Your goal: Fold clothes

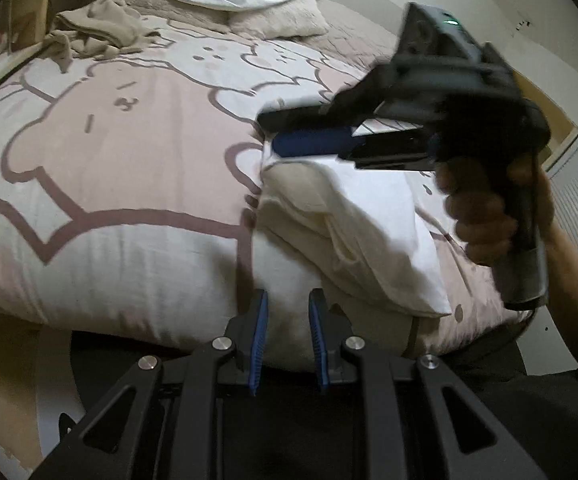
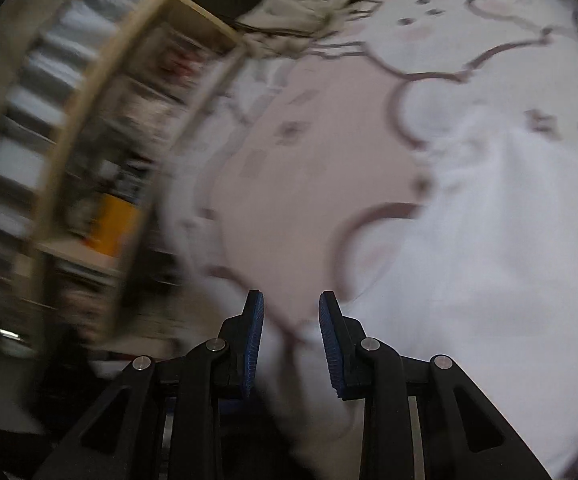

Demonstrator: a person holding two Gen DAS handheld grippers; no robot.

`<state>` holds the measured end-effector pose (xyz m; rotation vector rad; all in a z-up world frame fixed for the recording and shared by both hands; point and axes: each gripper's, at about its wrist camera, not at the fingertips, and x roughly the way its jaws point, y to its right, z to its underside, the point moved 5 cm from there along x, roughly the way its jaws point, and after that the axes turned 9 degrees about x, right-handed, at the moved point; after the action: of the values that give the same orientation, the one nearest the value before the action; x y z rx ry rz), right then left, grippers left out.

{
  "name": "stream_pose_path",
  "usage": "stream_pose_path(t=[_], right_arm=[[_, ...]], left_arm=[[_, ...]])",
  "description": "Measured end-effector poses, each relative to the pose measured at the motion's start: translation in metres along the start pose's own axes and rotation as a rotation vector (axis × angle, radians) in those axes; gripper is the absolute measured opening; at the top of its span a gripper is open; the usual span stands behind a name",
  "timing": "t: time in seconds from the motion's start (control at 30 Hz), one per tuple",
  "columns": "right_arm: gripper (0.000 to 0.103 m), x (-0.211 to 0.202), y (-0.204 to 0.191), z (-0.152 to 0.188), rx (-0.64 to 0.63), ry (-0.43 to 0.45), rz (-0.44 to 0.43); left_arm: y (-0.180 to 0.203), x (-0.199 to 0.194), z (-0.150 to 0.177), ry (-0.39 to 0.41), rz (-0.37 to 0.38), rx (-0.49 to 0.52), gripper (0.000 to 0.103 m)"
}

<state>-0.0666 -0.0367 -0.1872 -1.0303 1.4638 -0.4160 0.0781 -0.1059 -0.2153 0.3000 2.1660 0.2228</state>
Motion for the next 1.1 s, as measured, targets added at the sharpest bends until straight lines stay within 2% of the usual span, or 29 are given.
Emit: stream_pose_path(t=[0.07,0.1,0.2,0.3,0.43,0.57,0.67,0.77,0.9,0.97,1.1], right_arm=[[0.03,-0.014,-0.004,-0.005,0.043,0.052,-0.079],[0.03,-0.024,0.001,-0.007,0.07,0.083,-0.086],[0.03,-0.052,0.025,-0.011,0.159,0.155,-0.071],[0.03,-0.073,0.058,-0.006,0.243,0.191,-0.002],[0.03,-0.085,0.09,0.029,0.306,0.181,0.049],[0.03,-0.084,0.115,0.071,0.295,0.131,0.126],[0.03,-0.092,0.126,0.094,0.294,0.132,0.128],[0.03,-0.104,0.121,0.099,0.282,0.155,0.164],[0.03,-0.127,0.111,0.08,0.236,0.253,0.191],[0.03,-0.138,0.115,0.056,0.254,0.321,0.2],[0.03,-0.139,0.132,0.007,0.292,0.374,0.249]], left_arm=[[0.001,-0.002,-0.002,0.008,0.001,0.002,0.021],[0.001,-0.003,-0.003,0.012,0.001,0.002,0.021],[0.005,-0.001,-0.015,0.028,0.02,0.013,0.021],[0.012,0.004,-0.032,0.046,0.047,0.028,0.021],[0.02,0.013,-0.057,0.069,0.073,0.053,0.021],[0.021,0.041,-0.087,0.041,0.008,0.11,0.021],[0.017,0.043,-0.083,0.019,-0.011,0.122,0.021],[0.014,0.045,-0.079,-0.003,-0.03,0.134,0.021],[0.009,0.047,-0.074,-0.033,-0.054,0.149,0.021],[0.007,0.048,-0.071,-0.047,-0.067,0.157,0.021],[0.003,0.05,-0.066,-0.077,-0.091,0.173,0.021]])
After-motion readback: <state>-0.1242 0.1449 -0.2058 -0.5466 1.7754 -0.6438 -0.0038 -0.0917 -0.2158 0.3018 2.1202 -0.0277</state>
